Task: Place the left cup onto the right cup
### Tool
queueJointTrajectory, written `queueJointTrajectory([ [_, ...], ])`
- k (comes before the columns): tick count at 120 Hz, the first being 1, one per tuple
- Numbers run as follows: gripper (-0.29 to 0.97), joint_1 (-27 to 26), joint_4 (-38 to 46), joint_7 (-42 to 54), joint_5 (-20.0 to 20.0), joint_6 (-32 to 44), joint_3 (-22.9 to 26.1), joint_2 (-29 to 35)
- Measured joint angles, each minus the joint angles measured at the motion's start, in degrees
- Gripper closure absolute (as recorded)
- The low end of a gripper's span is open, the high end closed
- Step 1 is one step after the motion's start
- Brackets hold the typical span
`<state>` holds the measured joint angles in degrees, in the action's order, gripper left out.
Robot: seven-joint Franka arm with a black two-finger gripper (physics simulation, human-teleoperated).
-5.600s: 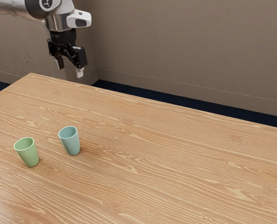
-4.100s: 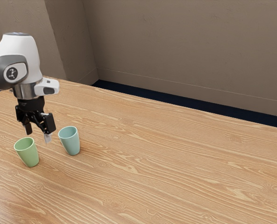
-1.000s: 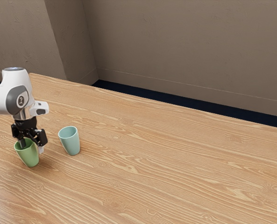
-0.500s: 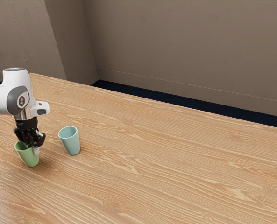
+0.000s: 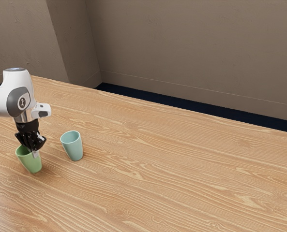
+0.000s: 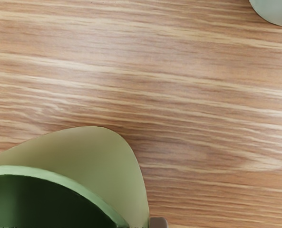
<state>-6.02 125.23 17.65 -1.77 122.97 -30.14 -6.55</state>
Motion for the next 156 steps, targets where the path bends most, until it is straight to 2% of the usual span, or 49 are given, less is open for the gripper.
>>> queueJointTrajectory([
  [71,0.79,-1.5,-15.9,-0.4,0.0,-10.2,0.7,-0.1],
  [101,0.79,-1.6,-22.1,-1.5,0.6,-13.3,4.1,-1.0],
  [126,0.79,-1.4,-29.2,-2.6,1.4,-15.9,6.9,-6.1],
  [156,0.79,-1.4,-31.3,-3.9,2.5,-17.4,10.0,-8.6],
])
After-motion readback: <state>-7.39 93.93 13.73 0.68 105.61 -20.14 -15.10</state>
